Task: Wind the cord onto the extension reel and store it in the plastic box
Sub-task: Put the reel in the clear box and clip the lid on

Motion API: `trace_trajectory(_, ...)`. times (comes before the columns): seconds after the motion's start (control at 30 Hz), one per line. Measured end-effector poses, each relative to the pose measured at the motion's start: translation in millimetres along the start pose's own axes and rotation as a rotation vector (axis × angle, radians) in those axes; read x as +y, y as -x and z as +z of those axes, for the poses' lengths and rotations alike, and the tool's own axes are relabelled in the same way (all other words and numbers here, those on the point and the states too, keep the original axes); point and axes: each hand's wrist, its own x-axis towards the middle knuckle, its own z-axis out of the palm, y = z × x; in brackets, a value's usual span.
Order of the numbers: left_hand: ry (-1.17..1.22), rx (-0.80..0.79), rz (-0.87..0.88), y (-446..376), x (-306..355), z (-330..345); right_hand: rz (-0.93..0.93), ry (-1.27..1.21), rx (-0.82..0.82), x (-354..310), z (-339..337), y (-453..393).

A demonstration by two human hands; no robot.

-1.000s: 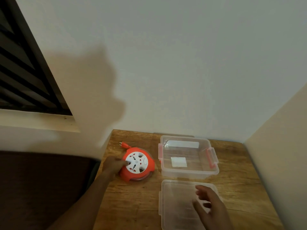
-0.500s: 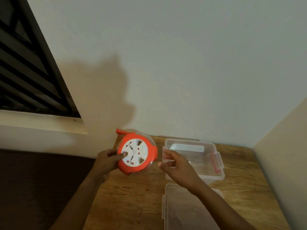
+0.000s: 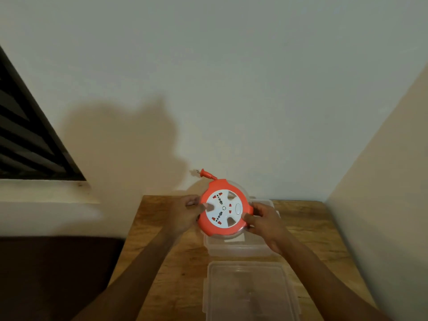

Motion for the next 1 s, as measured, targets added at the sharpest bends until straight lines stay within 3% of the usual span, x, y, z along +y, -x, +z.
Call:
trace_trajectory(0.23,-0.141,-0.051,-0.058,-12.9,-4.6,56.7,0.015,0.348,0.051,13.7,-46.5,-15.8)
trace_trajectory(0.57,-0.294,-0.070,0.013,-7.1,-37.7,89.4,0.012,0.855,0.013,32.1,-64.9,-31.0)
trace_trajectory(1.0,-0.508,-0.136,-0.130,-16.8,-58.2,97.4,0.018,1.166,-0.061,41.0,-51.0,-48.3)
